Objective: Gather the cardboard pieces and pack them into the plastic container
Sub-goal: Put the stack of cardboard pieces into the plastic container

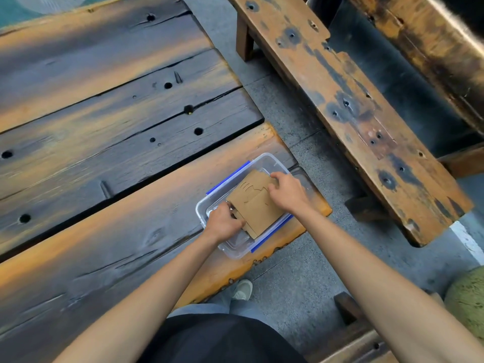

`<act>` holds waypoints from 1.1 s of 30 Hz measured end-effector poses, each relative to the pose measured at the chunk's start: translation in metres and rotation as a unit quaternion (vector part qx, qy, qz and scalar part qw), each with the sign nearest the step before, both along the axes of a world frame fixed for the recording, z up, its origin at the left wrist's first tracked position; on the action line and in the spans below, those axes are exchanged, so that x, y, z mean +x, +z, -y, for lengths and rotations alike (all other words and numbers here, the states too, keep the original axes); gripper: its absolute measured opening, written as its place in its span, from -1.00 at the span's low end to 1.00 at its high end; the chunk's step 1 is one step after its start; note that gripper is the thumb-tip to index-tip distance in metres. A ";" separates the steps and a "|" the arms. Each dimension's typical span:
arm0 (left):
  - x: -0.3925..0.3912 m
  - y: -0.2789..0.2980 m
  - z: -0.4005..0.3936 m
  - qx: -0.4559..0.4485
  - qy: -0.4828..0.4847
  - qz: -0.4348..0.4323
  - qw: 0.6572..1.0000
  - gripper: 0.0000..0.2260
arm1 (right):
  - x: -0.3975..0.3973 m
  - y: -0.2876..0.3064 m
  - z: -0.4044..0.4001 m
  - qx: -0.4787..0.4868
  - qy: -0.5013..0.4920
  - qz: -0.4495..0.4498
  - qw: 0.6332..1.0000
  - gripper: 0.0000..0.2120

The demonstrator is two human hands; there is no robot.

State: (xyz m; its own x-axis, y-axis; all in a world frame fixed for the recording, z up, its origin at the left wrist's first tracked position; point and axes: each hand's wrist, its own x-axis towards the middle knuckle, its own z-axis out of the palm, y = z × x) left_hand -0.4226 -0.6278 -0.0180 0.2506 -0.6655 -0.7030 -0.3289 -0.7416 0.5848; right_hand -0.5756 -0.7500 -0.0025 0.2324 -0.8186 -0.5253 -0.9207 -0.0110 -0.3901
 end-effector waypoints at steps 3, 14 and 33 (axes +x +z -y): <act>0.003 0.002 -0.002 0.006 0.003 -0.014 1.000 -0.55 | -0.002 -0.002 -0.004 0.012 0.006 0.009 1.000 -0.56; 0.011 0.017 -0.005 -0.051 -0.083 0.068 0.993 -0.55 | -0.009 0.009 -0.018 0.000 0.001 0.047 0.999 -0.58; -0.091 0.068 0.032 -0.323 -0.443 0.142 0.824 -0.36 | -0.157 0.022 -0.118 -0.140 -0.266 0.080 0.950 -0.47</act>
